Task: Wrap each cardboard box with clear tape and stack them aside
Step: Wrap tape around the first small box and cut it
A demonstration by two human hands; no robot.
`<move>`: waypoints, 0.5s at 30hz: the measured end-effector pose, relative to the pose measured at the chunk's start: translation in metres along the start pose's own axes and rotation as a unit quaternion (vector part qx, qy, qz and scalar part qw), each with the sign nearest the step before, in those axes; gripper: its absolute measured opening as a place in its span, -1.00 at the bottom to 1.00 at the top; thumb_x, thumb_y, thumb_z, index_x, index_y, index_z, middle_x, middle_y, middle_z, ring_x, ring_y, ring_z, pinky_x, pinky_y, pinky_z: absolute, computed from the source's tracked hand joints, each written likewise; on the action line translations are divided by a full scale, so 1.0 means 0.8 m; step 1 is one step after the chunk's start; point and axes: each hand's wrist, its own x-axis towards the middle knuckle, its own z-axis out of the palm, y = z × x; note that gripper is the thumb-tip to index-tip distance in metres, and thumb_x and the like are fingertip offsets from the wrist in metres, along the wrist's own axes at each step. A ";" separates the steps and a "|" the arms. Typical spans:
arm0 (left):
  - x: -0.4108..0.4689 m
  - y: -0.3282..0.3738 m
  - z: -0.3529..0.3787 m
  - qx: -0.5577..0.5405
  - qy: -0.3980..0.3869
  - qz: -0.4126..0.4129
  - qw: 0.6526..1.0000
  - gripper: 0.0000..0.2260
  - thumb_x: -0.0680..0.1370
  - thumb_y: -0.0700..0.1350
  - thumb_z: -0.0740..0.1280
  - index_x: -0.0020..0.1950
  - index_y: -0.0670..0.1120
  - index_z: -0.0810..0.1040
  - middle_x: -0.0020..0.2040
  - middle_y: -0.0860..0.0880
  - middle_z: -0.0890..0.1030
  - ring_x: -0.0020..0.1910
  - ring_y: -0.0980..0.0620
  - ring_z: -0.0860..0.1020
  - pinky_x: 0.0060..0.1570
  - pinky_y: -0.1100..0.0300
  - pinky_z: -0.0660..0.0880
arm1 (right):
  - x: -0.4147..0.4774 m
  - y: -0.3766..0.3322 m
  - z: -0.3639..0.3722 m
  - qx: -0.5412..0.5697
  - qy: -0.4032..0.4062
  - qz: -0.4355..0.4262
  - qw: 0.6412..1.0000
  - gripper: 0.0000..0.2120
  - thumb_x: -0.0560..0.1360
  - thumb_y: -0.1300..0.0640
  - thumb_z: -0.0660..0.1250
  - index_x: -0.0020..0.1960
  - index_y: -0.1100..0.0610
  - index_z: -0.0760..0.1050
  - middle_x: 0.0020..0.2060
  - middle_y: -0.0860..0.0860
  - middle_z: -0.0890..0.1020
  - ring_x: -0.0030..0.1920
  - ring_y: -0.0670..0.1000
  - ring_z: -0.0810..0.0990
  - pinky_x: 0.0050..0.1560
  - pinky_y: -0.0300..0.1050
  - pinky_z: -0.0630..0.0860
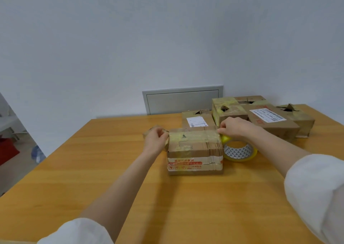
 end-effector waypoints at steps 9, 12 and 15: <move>-0.022 0.015 0.011 -0.102 -0.200 -0.112 0.968 -0.56 0.63 0.07 0.17 0.42 -0.16 0.30 0.25 -0.12 0.54 0.15 -0.06 0.55 0.22 -0.02 0.49 | 0.001 -0.004 0.007 0.001 0.006 0.013 1.000 -0.69 0.64 -0.04 0.14 0.20 0.10 0.52 -0.08 0.02 0.58 -0.06 0.03 0.57 -0.09 -0.09 0.50; -0.022 0.026 0.017 0.054 -0.136 -0.040 0.988 -0.51 0.64 0.06 0.14 0.46 -0.22 0.21 0.41 -0.20 0.38 0.31 -0.14 0.44 0.30 -0.08 0.41 | 0.001 -0.001 0.010 0.001 0.009 0.018 1.000 -0.68 0.64 -0.05 0.12 0.20 0.10 0.52 -0.09 0.02 0.57 -0.06 0.03 0.56 -0.12 -0.10 0.48; -0.025 0.039 0.028 0.150 -0.117 0.022 0.981 -0.43 0.64 0.05 0.12 0.52 -0.24 0.07 0.50 -0.24 0.18 0.39 -0.19 0.34 0.34 -0.08 0.36 | 0.000 0.000 0.012 0.007 0.009 0.020 1.000 -0.68 0.64 -0.06 0.12 0.20 0.10 0.51 -0.09 0.02 0.57 -0.07 0.03 0.56 -0.16 -0.11 0.45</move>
